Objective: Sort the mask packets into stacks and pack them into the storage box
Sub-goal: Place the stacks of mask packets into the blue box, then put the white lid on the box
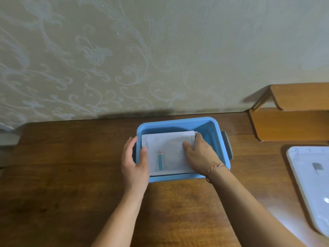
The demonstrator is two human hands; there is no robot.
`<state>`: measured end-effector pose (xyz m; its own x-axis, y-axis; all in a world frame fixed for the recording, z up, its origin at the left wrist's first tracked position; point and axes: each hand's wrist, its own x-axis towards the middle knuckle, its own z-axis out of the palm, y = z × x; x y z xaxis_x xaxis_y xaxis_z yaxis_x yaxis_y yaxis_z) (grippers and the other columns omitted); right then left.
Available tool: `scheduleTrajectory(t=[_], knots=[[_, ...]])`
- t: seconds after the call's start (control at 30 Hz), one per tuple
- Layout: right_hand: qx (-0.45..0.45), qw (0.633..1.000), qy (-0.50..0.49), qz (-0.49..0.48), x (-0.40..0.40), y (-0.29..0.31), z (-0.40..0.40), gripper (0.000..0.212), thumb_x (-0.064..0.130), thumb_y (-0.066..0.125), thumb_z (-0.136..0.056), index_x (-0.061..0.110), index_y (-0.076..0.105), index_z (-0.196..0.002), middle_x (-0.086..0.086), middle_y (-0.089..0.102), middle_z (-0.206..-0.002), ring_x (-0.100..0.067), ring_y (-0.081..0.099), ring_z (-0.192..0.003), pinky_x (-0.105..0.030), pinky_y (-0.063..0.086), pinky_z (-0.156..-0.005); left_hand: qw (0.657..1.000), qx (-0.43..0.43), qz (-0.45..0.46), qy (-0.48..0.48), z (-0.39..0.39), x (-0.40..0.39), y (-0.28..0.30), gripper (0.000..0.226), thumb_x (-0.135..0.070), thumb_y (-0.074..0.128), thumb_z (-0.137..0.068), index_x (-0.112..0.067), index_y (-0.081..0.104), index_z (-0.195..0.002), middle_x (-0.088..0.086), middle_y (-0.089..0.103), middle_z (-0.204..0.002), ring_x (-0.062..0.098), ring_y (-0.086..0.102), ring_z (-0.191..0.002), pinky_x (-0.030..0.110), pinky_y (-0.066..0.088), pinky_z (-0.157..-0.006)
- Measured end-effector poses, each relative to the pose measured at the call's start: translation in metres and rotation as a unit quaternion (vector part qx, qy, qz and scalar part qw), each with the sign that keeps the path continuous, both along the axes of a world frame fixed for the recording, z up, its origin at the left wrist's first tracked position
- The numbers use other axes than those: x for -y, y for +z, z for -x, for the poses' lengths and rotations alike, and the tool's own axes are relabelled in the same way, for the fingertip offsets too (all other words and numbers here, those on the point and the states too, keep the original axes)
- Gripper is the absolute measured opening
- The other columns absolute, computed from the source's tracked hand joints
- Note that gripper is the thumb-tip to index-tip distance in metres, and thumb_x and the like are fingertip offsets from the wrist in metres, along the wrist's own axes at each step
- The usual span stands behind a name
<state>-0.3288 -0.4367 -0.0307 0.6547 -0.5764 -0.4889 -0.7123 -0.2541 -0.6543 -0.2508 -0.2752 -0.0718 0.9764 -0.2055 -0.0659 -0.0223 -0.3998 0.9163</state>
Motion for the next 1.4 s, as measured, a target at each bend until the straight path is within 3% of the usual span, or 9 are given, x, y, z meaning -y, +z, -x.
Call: scheduleTrajectory(t=[0.23,0.37,0.57,0.7,0.83,1.0,1.17,1.3,1.4], knots=[[0.074,0.997,-0.012,0.024,0.010,0.028,0.040,0.042,0.051,0.051,-0.091,0.021,0.053,-0.120,0.004,0.062,-0.117,-0.014,0.060,-0.102,-0.033,0.053,-0.080,0.999,-0.002,0.032,0.019,-0.005,-0.012,0.002,0.033,-0.028,0.058,-0.095,-0.039,0.054,-0.126,-0.016,0.042,-0.146,0.010,0.040,-0.136,0.048,0.038,-0.111],[0.165,0.956,-0.204,0.131,0.031,0.045,0.130,0.028,0.032,0.063,-0.089,0.029,0.062,-0.117,0.016,0.065,-0.103,0.001,0.062,-0.094,-0.011,0.047,-0.075,0.964,0.263,0.027,0.033,0.031,-0.008,0.025,0.041,-0.024,0.053,-0.095,-0.006,0.049,-0.132,0.012,0.040,-0.145,0.025,0.038,-0.136,0.043,0.036,-0.111],[-0.078,0.851,-0.511,0.090,0.112,-0.107,0.361,0.045,0.061,0.064,-0.059,0.056,0.054,-0.104,-0.006,0.067,-0.114,-0.030,0.064,-0.095,-0.003,0.040,-0.061,0.867,0.390,0.124,-0.286,0.139,0.054,0.018,0.040,-0.014,0.064,-0.080,-0.020,0.056,-0.119,0.004,0.047,-0.132,0.025,0.046,-0.124,0.046,0.042,-0.099],[-0.118,0.808,-0.574,0.049,0.117,-0.107,0.390,0.075,0.060,0.079,-0.060,0.015,0.059,-0.118,-0.011,0.068,-0.112,-0.030,0.063,-0.103,-0.041,0.049,-0.095,0.817,0.273,0.082,-0.501,0.185,0.134,-0.002,0.027,-0.009,0.063,-0.085,-0.015,0.067,-0.111,0.000,0.056,-0.127,0.021,0.051,-0.119,0.040,0.044,-0.099],[0.019,0.771,-0.635,-0.046,0.101,-0.087,0.383,0.038,0.021,0.076,-0.074,0.002,0.064,-0.104,-0.019,0.067,-0.106,-0.028,0.060,-0.092,-0.029,0.052,-0.080,0.813,0.123,-0.044,-0.568,0.218,0.240,-0.014,0.038,-0.020,0.056,-0.095,-0.015,0.055,-0.133,-0.004,0.041,-0.145,0.009,0.035,-0.135,0.030,0.028,-0.115],[0.138,0.725,-0.663,-0.126,0.105,-0.091,0.383,0.004,0.006,0.064,-0.088,0.006,0.061,-0.091,-0.013,0.065,-0.103,-0.028,0.062,-0.099,-0.052,0.049,-0.095,0.795,0.096,-0.173,-0.574,0.223,0.344,-0.031,0.057,-0.034,0.051,-0.098,-0.011,0.035,-0.147,0.004,0.027,-0.158,0.020,0.021,-0.146,0.031,0.018,-0.119],[0.190,0.725,-0.648,-0.140,0.104,-0.085,0.385,0.012,0.003,0.056,-0.092,0.005,0.067,-0.096,-0.007,0.071,-0.091,-0.022,0.067,-0.089,-0.043,0.055,-0.087,0.806,-0.010,-0.218,-0.551,0.220,0.368,-0.050,0.058,-0.036,0.048,-0.099,-0.015,0.032,-0.150,0.009,0.040,-0.149,0.024,0.029,-0.139,0.032,0.029,-0.108],[0.130,0.748,-0.648,-0.061,0.097,-0.084,0.392,0.020,0.009,0.056,-0.093,0.010,0.072,-0.105,-0.004,0.074,-0.091,-0.024,0.068,-0.084,-0.038,0.057,-0.078,0.809,0.007,-0.248,-0.532,0.213,0.349,-0.043,0.025,-0.031,0.046,-0.099,-0.014,0.060,-0.087,0.009,0.055,-0.086,0.027,0.050,-0.095,0.032,0.037,-0.073],[0.110,0.760,-0.639,0.035,0.091,-0.057,0.405,0.015,0.018,0.063,-0.088,0.023,0.075,-0.097,-0.003,0.071,-0.080,-0.024,0.065,-0.073,-0.035,0.056,-0.072,0.830,-0.004,-0.203,-0.520,0.206,0.310,-0.003,0.036,-0.033,0.046,-0.100,-0.010,0.053,-0.073,0.004,0.052,-0.086,0.019,0.046,-0.081,0.028,0.032,-0.067]])
